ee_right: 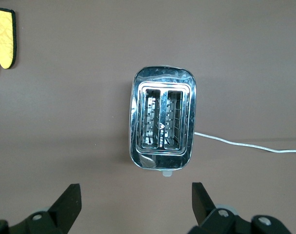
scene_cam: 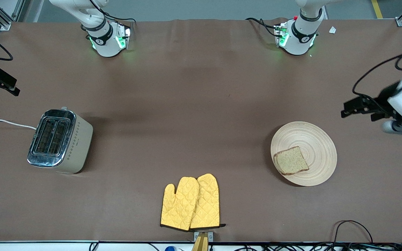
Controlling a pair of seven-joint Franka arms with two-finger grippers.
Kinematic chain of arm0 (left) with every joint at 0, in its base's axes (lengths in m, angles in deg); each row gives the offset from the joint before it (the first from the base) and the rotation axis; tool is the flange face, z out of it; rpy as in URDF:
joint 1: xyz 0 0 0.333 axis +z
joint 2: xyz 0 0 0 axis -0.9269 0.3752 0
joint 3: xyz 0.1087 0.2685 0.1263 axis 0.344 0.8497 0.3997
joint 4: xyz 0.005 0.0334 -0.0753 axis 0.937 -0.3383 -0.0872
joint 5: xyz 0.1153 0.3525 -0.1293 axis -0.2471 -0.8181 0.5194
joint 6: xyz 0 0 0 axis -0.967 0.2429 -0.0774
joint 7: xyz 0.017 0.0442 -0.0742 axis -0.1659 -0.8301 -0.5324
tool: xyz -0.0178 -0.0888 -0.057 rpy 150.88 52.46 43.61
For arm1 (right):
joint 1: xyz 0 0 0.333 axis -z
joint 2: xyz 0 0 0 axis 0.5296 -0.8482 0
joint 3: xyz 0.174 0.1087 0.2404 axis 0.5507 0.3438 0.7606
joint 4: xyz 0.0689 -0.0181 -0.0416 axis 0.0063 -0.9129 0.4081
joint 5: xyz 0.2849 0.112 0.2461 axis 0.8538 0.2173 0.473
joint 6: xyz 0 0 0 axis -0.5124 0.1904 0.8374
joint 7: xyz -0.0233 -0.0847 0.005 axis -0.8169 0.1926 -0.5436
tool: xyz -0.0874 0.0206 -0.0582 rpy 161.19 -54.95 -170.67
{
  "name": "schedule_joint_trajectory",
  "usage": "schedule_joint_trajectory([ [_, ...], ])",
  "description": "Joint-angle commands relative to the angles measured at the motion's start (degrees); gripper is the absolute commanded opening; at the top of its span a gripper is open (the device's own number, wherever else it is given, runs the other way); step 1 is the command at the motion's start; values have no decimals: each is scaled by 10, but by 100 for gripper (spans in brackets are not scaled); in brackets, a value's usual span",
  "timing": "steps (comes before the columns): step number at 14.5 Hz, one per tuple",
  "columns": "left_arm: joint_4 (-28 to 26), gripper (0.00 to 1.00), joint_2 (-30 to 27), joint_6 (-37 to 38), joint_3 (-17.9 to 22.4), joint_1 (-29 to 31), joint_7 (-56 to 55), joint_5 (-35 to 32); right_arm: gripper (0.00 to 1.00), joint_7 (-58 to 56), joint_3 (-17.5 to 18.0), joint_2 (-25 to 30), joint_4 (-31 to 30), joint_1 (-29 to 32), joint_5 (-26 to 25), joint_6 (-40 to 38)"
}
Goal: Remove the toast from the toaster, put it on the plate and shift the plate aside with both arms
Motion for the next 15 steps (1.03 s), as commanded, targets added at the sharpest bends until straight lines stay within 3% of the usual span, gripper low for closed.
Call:
schedule_joint_trajectory([
  [1, -45, 100, -59, 1, 70, -65, 7, -22, 100, 1, 4, 10, -10, 4, -3, 6],
  [4, -65, 100, -86, 1, 86, -75, 11, -23, 100, 1, 3, 10, -12, 6, -2, 13],
  [10, -205, 100, -195, -50, 101, -72, 5, 9, 100, 1, 3, 10, -13, 5, -2, 13],
  [13, -226, 100, -217, -42, 107, -80, 3, 27, 100, 1, 3, 10, -13, 5, -2, 13],
  [15, -209, 100, -205, -38, 122, -82, 10, 34, 100, 1, 3, 10, -13, 6, -2, 13],
])
